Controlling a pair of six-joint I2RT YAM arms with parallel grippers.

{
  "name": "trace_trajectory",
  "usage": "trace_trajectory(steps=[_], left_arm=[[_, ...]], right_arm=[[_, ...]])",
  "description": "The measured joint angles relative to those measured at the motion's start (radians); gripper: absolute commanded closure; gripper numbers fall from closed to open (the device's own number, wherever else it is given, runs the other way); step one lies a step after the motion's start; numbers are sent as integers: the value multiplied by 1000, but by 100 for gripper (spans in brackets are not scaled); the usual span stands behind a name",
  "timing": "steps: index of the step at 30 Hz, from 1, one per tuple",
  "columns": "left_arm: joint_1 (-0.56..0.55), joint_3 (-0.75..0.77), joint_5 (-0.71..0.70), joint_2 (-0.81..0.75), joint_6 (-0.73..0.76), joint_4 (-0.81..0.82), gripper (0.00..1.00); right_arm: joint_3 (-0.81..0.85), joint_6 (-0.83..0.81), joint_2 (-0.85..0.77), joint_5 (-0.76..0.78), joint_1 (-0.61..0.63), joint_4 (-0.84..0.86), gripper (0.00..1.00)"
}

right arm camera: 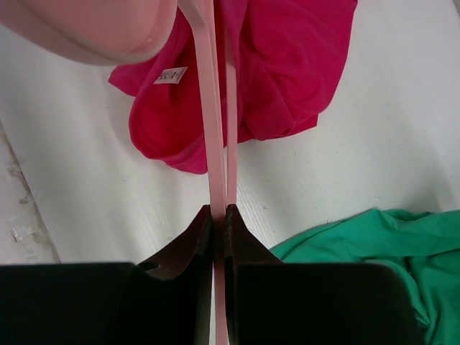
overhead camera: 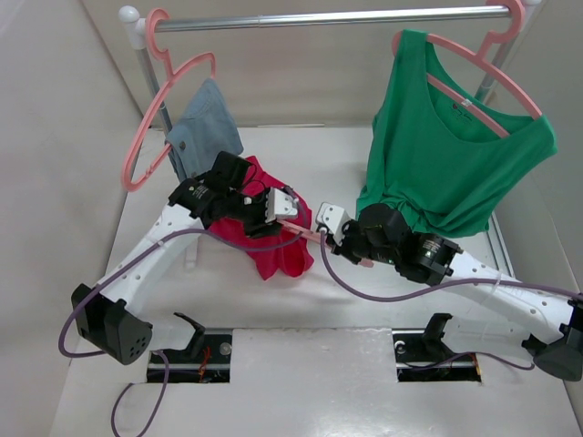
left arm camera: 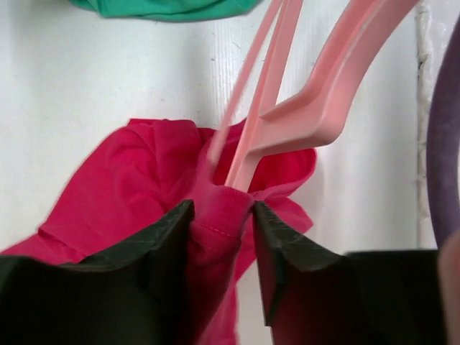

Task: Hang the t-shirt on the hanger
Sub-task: Place tshirt on hanger

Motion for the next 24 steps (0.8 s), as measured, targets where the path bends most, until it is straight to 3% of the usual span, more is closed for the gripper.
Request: trace_trajectory(steps=[2,5,9,17,18,21,24], left_arm=[[1,2,3,-2,-5,7,83],[11,9,16,-3,0,1,83],[18,38,18,-3,6,-18,99],[21,44,23,-3,2,-12,100],[21,44,18,-3,-16,-3,100],[21,38,5,-8,-97,40,100],[22,5,-21,-30,-182,111,100]], right_arm=[[0,0,0,-8,0,-1,100],[1,-6,0,-11,0,5,100],[6,-7,-2,-12,-5,18,100],[10,-13,-8,-12,-12,19,100],[10,-14,-8,-6,-12,20,80],[10,-8,-6,30,-14,40,44],[11,10,7,65,-21,68,26]])
